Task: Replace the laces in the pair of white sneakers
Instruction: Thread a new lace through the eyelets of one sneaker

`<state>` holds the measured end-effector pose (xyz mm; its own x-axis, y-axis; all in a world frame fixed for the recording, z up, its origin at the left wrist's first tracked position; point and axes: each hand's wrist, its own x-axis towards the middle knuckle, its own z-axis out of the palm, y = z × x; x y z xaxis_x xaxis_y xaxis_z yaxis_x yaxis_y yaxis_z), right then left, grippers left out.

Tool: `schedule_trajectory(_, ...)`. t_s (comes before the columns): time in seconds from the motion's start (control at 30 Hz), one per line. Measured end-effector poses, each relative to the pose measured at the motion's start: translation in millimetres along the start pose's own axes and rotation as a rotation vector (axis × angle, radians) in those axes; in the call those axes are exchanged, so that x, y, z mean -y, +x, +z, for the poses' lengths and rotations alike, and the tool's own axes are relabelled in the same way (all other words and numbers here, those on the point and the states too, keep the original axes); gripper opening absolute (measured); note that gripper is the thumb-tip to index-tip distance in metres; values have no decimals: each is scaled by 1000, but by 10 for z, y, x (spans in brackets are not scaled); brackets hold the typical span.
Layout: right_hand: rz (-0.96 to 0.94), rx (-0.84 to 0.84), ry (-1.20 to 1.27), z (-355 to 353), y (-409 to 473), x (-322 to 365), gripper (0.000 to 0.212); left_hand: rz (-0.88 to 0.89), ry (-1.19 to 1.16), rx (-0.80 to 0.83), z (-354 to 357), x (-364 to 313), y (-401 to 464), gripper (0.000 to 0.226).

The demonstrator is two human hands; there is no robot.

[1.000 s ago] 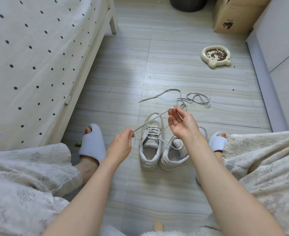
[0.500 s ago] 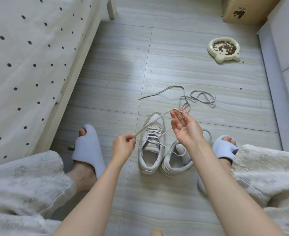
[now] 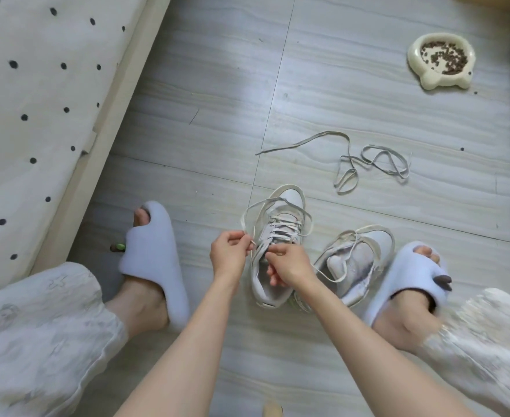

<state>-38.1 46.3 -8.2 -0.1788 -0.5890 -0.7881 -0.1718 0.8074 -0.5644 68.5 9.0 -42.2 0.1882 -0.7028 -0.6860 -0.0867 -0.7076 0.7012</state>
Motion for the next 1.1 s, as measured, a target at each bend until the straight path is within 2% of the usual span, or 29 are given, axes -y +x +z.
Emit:
schedule_trajectory(0.1, -19, -64, 38, 33, 62, -27, 33, -1, 33, 28, 74, 40, -5, 10)
schedule_trajectory(0.27, -82, -107, 51, 34, 73, -84, 26, 28, 40, -60, 122, 75, -84, 21)
schedule_trajectory(0.4, -61, -123, 33, 43, 113, -113, 24, 57, 64, -62, 78, 84, -135, 16)
schedule_trajectory(0.53, -69, -146, 12, 72, 131, -145, 18, 96, 163, -22, 92, 29, -144, 8)
schedule_trajectory(0.7, -81, -127, -13, 35, 119, -167, 16, -35, 194, 61, 82, 61, -103, 12)
schedule_trajectory(0.8, -111, -135, -133, 51, 107, -167, 15, -44, 160, 133, 63, 6, -108, 23)
schedule_trajectory(0.87, -138, -159, -211, 70, 103, -169, 12, -52, 63, 188, 66, -71, -162, 22)
schedule_trajectory(1.03, -116, -134, -306, -7, 73, -153, 15, -170, -449, 297, -66, -376, -103, 21)
schedule_trajectory(1.1, -119, -155, -337, -63, 46, -126, 15, -191, -495, 349, -169, -560, -95, 21)
